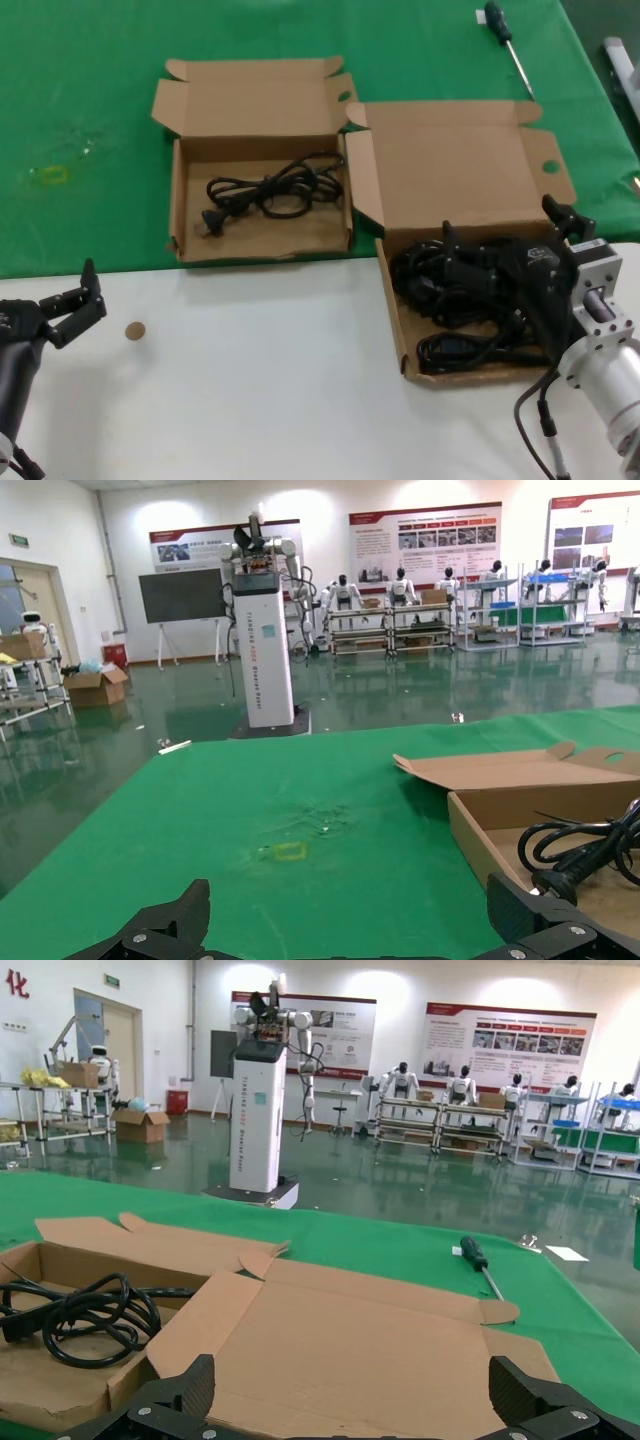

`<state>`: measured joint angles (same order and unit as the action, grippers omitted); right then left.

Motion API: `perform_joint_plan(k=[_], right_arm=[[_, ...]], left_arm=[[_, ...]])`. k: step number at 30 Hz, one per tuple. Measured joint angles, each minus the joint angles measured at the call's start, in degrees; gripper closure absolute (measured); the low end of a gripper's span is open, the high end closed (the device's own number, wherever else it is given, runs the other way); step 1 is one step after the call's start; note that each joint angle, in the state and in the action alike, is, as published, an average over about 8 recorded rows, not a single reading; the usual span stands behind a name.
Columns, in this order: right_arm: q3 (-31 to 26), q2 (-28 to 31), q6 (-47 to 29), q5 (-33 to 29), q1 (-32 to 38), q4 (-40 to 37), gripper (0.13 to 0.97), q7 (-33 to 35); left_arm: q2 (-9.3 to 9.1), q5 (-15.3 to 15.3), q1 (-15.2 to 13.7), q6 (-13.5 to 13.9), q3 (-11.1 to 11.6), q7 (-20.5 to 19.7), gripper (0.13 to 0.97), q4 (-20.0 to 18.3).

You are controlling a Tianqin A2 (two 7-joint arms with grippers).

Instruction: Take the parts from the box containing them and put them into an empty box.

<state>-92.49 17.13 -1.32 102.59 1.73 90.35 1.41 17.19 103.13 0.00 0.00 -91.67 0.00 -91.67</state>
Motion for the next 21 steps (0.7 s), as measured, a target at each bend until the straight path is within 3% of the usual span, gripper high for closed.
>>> perform_joint_plan(k=[21], right_arm=[[0.0, 0.0, 0.0, 0.0, 0.0, 0.0, 0.129, 0.0]], left_arm=[[0.0, 0.0, 0.0, 0.0, 0.0, 0.0, 0.132, 0.0]])
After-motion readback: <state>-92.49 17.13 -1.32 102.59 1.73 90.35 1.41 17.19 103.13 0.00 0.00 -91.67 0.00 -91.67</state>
